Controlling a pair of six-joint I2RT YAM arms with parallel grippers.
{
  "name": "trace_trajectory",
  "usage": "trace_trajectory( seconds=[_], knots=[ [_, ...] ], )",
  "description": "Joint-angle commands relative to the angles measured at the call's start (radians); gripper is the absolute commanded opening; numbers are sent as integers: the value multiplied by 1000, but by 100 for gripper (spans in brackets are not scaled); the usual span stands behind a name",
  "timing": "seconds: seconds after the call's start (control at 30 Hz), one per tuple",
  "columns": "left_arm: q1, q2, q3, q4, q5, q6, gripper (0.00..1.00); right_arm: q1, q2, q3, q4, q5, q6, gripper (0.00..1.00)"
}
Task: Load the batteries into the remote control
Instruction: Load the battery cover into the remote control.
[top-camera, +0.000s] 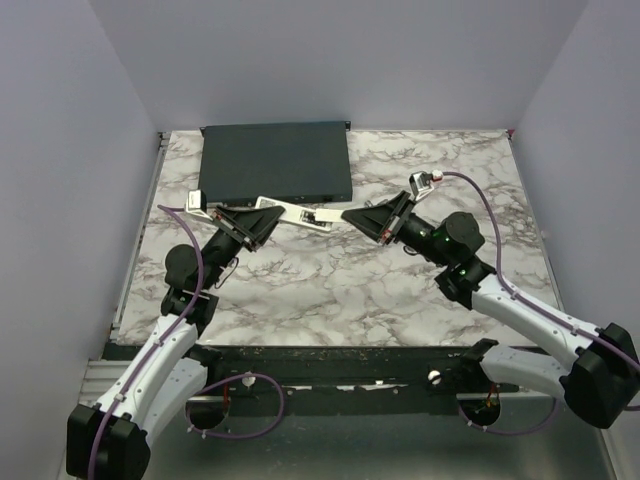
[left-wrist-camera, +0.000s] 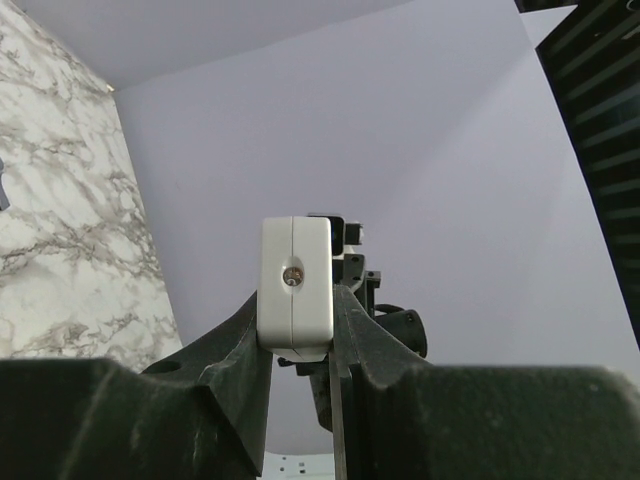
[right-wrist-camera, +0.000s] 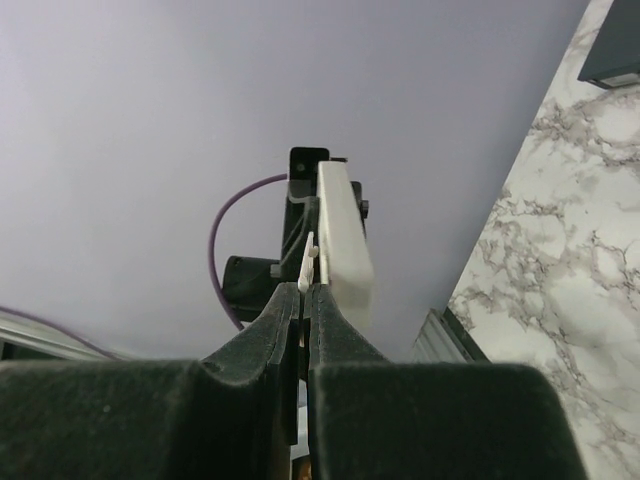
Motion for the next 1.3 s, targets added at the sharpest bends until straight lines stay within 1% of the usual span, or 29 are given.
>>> trace_trajectory(
  seconds=[0.0, 0.37, 0.63, 1.07, 1.27],
  knots=[
    [-11, -3, 2, 93, -41, -38, 0, 35, 42, 10, 39, 65, -16, 1],
    [-14, -8, -13, 112, -50, -41, 0, 71, 57, 28, 34, 123, -26, 1],
    [-23, -3, -35, 165, -73, -50, 0, 94, 76, 41, 28, 168, -25, 1],
    [-27, -28, -39, 151, -105, -38, 0, 149, 106, 84, -32, 226, -89, 1],
    [-27, -24, -37, 150, -101, -39, 0, 158, 132, 100, -32, 213, -92, 1]
  ],
)
